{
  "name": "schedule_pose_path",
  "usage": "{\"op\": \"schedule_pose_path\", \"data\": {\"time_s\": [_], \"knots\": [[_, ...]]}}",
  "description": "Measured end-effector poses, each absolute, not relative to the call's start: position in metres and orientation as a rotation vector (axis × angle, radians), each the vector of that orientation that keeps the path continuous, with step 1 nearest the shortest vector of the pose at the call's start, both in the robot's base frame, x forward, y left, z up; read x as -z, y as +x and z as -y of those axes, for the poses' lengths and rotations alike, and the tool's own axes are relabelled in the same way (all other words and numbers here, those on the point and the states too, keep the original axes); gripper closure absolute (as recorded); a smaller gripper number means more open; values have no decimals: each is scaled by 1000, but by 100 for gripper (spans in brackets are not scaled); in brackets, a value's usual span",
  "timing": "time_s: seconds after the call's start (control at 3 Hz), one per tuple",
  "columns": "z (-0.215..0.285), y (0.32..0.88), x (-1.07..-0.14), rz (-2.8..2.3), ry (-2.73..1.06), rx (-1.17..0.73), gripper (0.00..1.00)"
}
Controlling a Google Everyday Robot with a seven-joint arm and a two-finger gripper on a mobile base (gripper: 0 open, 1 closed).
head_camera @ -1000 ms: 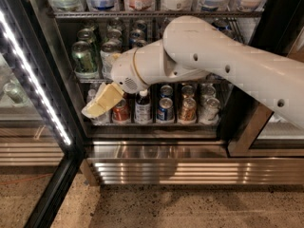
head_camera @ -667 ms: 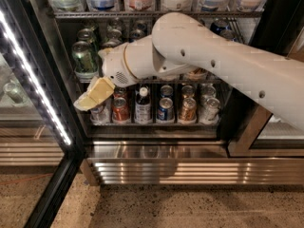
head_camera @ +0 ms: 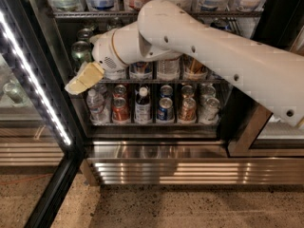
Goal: Pick green can from middle shelf of fridge
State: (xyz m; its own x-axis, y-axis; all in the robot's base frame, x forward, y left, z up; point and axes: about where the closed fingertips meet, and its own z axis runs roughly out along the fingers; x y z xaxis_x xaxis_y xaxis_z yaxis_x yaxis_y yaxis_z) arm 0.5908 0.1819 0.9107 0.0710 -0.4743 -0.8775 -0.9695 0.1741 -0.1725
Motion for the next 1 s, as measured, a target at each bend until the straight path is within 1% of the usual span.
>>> {"op": "schedule_pose_path", "data": {"time_s": [0.33, 0.67, 1.0], "knots": [[-183, 591, -912, -1538, -1436, -687, 14], [-183, 591, -912, -1538, -1437, -687, 34], [-188, 592, -912, -1527, -1447, -688, 31]]}}
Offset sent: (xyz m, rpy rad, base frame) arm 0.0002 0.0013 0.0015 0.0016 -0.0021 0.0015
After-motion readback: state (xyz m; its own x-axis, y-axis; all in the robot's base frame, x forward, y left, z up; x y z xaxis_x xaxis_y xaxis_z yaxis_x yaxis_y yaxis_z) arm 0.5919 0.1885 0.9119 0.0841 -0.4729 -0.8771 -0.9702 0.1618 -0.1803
